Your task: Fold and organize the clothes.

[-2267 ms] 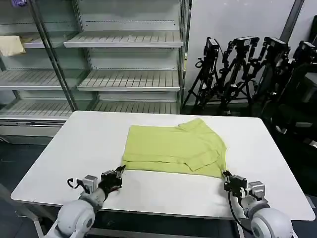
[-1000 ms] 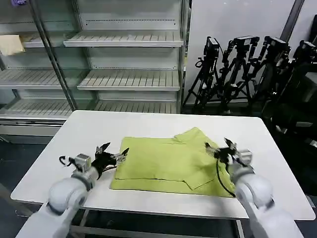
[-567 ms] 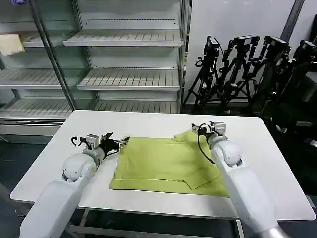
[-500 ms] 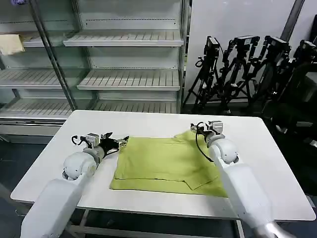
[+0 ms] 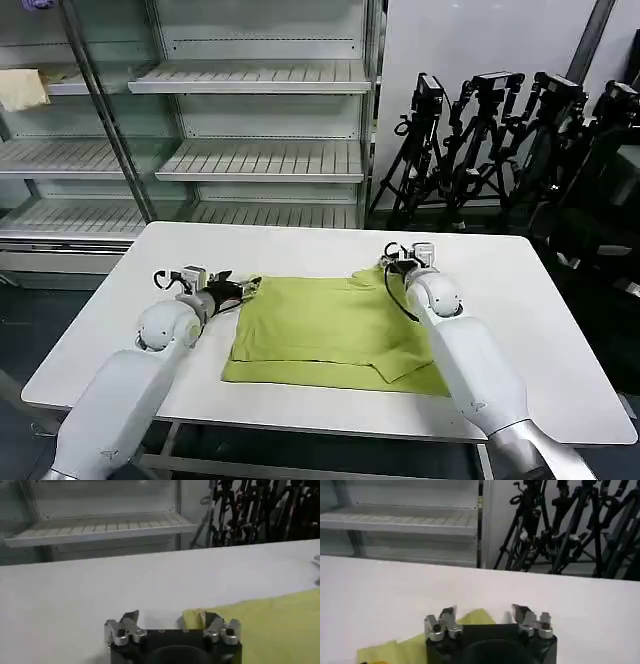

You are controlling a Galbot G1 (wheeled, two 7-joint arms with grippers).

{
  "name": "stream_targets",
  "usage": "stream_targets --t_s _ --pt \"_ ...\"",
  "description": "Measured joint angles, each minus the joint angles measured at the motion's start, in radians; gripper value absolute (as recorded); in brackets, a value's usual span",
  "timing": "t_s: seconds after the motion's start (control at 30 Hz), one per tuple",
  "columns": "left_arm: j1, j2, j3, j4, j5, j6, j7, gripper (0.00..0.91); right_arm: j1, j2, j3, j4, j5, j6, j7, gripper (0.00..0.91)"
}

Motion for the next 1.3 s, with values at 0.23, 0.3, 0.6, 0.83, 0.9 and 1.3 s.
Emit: stream_targets --t_s 0.23,0.3,0.6,0.83,0.9,1.3 --pt "0.005 -0.003 0.007 0.004 0.000 -0.003 0.002 0.010 0.000 0.010 -0.001 -0.012 0.017 0.005 -0.005 0.000" --pt "0.009 -0.005 0.008 0.002 0.001 -0.003 0.002 0.020 -0.002 0.010 0.000 -0.011 0.018 0.007 -0.010 0.000" --pt "0.021 -0.005 -0.002 -0.025 -0.008 -0.002 -0.008 0.010 -0.029 -0.006 0.014 0.046 0.004 0.032 -0.024 0.000" --pt "0.048 0.020 -0.021 -0.099 -0.033 -0.001 -0.034 0.010 -0.090 -0.041 0.035 0.175 0.023 0.033 -0.016 0.000" --pt "0.065 0.029 -0.028 -0.130 -0.040 -0.001 -0.037 0.010 -0.118 -0.055 0.044 0.224 0.033 0.027 -0.011 0.000" --pt "0.235 0.083 -0.117 -0.335 -0.066 -0.002 -0.047 0.010 -0.335 -0.149 0.112 0.534 0.060 0.009 -0.002 0.000"
